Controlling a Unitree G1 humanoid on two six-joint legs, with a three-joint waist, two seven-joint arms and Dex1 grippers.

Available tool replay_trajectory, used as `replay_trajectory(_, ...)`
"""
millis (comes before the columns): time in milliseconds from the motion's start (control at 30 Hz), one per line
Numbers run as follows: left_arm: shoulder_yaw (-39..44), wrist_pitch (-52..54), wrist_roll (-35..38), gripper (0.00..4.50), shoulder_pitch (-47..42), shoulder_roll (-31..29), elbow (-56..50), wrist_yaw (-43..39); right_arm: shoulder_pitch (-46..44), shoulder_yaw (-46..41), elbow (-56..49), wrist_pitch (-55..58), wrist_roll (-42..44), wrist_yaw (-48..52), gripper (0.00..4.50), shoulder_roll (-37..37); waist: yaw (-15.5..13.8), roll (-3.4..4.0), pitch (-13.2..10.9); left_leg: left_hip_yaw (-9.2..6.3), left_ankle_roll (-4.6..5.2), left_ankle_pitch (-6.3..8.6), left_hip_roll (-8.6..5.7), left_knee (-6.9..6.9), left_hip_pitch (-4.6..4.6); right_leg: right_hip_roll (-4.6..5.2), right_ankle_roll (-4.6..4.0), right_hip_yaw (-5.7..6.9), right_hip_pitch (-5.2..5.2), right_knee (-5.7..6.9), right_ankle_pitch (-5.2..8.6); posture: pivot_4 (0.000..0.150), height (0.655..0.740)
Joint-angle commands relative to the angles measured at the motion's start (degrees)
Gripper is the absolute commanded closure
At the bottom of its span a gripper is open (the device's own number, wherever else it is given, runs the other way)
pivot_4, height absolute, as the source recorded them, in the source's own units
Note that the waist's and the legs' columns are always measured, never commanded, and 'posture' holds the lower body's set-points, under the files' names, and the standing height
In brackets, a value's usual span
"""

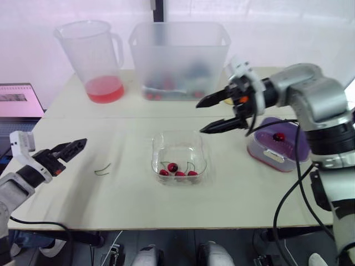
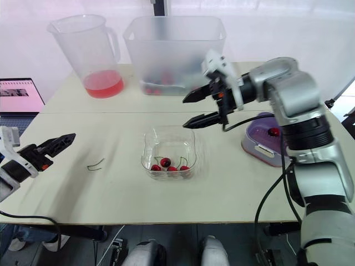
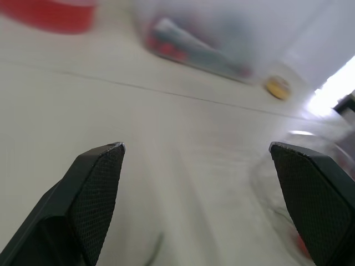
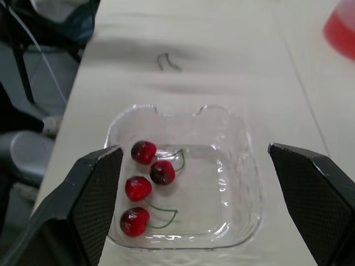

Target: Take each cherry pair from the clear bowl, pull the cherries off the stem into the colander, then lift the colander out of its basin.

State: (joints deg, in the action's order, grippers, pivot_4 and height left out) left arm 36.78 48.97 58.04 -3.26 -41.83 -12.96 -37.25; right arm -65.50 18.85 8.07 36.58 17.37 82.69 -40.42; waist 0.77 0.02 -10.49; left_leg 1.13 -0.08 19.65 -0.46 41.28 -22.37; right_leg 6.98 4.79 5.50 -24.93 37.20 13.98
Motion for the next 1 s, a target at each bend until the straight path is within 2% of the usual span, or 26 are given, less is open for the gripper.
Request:
replay_trajectory(33, -1.6, -3.0, 0.4, 0.11, 3.6, -2.6, -8.7, -9.0, -0.2, 4.9, -0.1, -4.3, -5.8, -4.1, 0.0, 5.4, 0.3, 0.02, 0.0, 0.03, -0.01, 0.0, 0.01, -0.02, 0.0, -0.01, 0.0, 0.0, -0.04, 0.01, 0.0, 0.15, 0.6886)
replay_trajectory(300, -3.0, -4.8, 2.0, 0.11, 4.4, -3.8, -15.6, -11.6, 0.3, 12.8, 8.9, -3.0, -13.6, -8.5, 0.0, 16.0, -0.1, 0.01, 0.0, 0.07, -0.06, -0.04, 0.03, -0.03, -0.04, -0.1, -0.02, 0.0, -0.13, 0.04, 0.0, 0.15, 0.6886)
replay_trajectory(800, -5.4, -6.6, -1.2, 0.11, 4.2, -4.9, -14.3, -11.0, 4.2, 15.9, 12.7, -1.9, -19.3, -10.9, 0.0, 19.6, 0.2, 0.01, 0.0, 0.06, -0.06, -0.04, 0.03, -0.06, -0.05, -0.17, -0.02, -0.01, -0.16, 0.04, -0.01, 0.15, 0.6886)
replay_trajectory(900, -6.0, -6.6, -1.6, 0.0, 3.5, -5.2, -13.9, -11.0, 4.7, 16.1, 13.1, -2.0, -20.2, -11.5, 0.89, 20.2, 0.2, 0.01, 0.0, 0.06, -0.06, -0.04, 0.02, -0.06, -0.05, -0.17, -0.02, -0.01, -0.15, 0.04, -0.01, 0.15, 0.6886)
replay_trajectory(1000, -6.6, -6.7, -1.9, 0.0, 2.9, -5.2, -13.7, -10.7, 5.0, 16.3, 13.4, -2.2, -20.8, -11.7, 2.42, 20.5, 0.2, 0.01, 0.0, 0.06, -0.06, -0.04, 0.03, -0.06, -0.05, -0.18, -0.02, -0.01, -0.15, 0.04, -0.01, 0.15, 0.6886)
